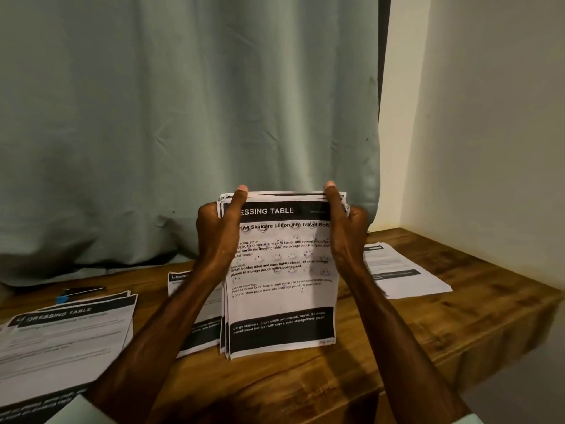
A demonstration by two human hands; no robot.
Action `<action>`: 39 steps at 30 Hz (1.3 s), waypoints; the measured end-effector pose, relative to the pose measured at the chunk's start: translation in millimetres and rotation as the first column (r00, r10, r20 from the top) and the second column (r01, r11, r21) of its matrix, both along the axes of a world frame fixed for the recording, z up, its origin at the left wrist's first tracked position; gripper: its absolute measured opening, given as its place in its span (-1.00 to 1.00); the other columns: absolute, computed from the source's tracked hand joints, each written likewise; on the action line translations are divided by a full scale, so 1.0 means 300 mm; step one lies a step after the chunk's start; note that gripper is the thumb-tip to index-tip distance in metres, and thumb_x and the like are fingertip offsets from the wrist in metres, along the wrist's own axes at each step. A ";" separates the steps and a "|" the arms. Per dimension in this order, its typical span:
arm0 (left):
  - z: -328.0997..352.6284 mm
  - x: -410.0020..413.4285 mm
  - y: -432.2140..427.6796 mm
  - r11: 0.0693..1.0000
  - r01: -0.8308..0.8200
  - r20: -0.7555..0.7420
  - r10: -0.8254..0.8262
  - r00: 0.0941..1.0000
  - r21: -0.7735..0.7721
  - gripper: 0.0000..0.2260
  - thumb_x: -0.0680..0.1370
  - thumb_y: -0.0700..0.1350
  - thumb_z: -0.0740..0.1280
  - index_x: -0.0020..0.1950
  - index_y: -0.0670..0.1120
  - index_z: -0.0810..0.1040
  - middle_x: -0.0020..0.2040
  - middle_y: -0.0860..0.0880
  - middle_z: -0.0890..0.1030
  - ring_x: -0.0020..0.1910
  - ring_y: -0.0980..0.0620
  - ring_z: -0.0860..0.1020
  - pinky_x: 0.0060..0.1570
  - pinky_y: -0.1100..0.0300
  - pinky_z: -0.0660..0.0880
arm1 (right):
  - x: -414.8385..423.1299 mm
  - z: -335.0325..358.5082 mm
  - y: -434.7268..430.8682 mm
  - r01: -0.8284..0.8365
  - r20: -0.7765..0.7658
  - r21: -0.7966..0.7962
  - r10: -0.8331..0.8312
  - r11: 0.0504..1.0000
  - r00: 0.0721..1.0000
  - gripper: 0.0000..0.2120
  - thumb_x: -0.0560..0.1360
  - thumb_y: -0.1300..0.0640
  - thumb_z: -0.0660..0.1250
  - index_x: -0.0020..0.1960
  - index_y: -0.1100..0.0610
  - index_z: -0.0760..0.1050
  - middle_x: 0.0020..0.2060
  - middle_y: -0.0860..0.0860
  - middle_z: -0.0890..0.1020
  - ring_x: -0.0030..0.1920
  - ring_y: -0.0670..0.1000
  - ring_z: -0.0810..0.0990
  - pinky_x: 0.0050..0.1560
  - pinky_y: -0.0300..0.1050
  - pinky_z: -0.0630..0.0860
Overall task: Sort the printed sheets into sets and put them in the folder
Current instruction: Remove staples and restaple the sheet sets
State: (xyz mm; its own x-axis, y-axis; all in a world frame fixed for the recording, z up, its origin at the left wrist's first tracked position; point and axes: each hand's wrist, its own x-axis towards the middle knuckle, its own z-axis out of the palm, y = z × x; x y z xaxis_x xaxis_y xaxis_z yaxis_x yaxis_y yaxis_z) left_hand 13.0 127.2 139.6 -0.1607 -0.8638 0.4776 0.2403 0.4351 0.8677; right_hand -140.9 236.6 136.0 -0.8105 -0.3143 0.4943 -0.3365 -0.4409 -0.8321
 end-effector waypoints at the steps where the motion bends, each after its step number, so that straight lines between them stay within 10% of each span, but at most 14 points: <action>1: 0.001 -0.001 0.002 1.000 -0.007 -0.001 0.007 1.000 0.005 -0.68 0.60 0.15 0.36 -0.16 -0.08 0.64 -0.24 -0.09 0.72 -0.21 -0.11 0.72 -0.05 -0.11 0.67 | 0.001 0.004 -0.001 0.021 -0.003 -0.005 -0.021 1.000 1.000 -0.61 0.57 -0.16 0.36 -0.32 0.05 0.54 -0.38 -0.03 0.66 -0.34 -0.06 0.65 -0.28 -0.22 0.56; 20: 0.049 0.004 0.074 0.995 -0.074 0.033 0.072 0.997 0.061 -0.71 0.57 -0.03 0.31 -0.31 -0.12 0.54 -0.41 -0.04 0.61 -0.37 -0.04 0.62 -0.32 0.17 0.51 | -0.017 0.015 0.004 0.031 -0.024 0.013 -0.031 0.999 0.999 -0.72 0.57 0.05 0.25 -0.20 0.10 0.65 -0.33 0.02 0.69 -0.36 -0.15 0.63 -0.35 -0.31 0.50; 26: 0.050 0.011 0.072 0.995 -0.032 0.042 0.028 0.999 0.097 -0.62 0.41 0.10 0.25 -0.15 -0.21 0.64 -0.26 -0.18 0.69 -0.21 -0.22 0.69 -0.11 -0.18 0.63 | -0.015 0.014 -0.011 0.068 -0.113 -0.071 -0.075 0.995 0.991 -0.79 0.63 0.14 0.30 -0.10 0.12 0.68 -0.28 -0.06 0.68 -0.30 -0.23 0.62 -0.31 -0.35 0.49; 32: 0.054 0.009 0.056 0.988 -0.033 -0.007 0.035 0.999 0.148 -0.71 0.61 0.00 0.22 -0.22 -0.09 0.58 -0.31 -0.10 0.64 -0.21 -0.22 0.68 -0.18 0.00 0.59 | -0.011 0.007 -0.041 0.153 -0.229 -0.112 -0.175 0.982 0.958 -0.76 0.68 0.01 0.25 -0.06 0.02 0.65 -0.18 -0.12 0.69 -0.15 -0.14 0.66 -0.13 -0.21 0.61; 39: 0.004 0.052 0.055 0.979 0.193 0.027 -0.191 0.981 -0.073 -0.58 0.56 0.21 0.36 0.09 -0.16 0.62 -0.15 -0.11 0.73 -0.17 -0.09 0.72 -0.20 0.07 0.66 | -0.021 0.005 -0.056 0.218 -0.262 -0.155 -0.253 0.964 0.931 -0.76 0.68 0.06 0.25 0.09 0.14 0.65 -0.01 -0.03 0.69 -0.05 -0.17 0.62 -0.13 -0.50 0.48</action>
State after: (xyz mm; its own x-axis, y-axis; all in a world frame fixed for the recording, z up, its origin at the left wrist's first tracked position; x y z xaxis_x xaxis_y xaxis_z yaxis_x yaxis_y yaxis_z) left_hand 28.5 143.7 140.8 -0.3300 -0.7780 0.5347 0.3087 0.4463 0.8399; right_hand -147.3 219.8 137.6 -0.6796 -0.0550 0.7316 -0.6519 -0.4120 -0.6366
